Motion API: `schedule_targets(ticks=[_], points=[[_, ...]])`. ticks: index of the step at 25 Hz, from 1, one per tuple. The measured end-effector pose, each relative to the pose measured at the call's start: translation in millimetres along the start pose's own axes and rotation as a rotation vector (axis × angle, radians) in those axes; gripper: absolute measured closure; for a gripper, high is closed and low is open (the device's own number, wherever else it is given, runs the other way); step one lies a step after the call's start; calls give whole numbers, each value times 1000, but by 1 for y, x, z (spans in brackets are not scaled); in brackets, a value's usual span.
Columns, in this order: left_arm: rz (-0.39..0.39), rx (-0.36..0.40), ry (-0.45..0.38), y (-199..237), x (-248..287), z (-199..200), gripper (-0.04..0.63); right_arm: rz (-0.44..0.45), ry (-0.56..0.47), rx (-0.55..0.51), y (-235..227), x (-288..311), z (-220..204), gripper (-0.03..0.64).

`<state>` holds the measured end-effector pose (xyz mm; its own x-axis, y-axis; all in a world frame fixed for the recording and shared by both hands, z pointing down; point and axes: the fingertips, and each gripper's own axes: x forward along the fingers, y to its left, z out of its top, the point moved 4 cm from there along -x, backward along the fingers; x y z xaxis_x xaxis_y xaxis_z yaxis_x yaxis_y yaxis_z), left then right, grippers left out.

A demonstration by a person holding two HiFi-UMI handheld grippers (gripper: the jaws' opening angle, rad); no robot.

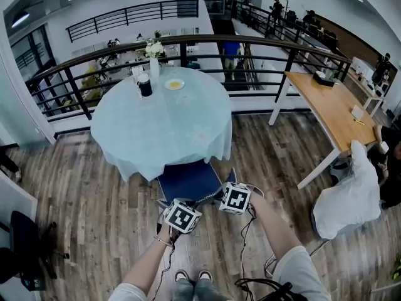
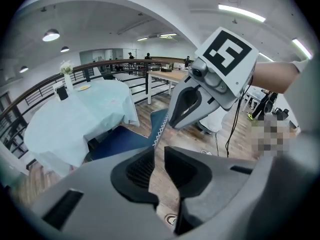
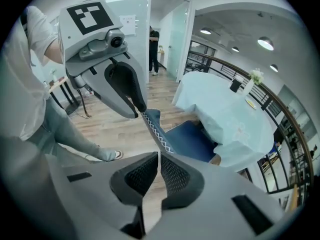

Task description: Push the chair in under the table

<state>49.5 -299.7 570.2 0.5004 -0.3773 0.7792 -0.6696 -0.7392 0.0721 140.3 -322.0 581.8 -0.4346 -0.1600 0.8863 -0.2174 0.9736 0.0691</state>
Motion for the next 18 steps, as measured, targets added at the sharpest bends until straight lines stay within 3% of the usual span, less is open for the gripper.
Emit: schedule_targets(ticks=[13, 18], points=[[-9, -15, -15, -23, -38, -35, 591, -84, -107, 188, 63, 2, 8, 598], [-19, -53, -50, -31, -48, -44, 591, -176, -150, 270, 74, -5, 21, 600]])
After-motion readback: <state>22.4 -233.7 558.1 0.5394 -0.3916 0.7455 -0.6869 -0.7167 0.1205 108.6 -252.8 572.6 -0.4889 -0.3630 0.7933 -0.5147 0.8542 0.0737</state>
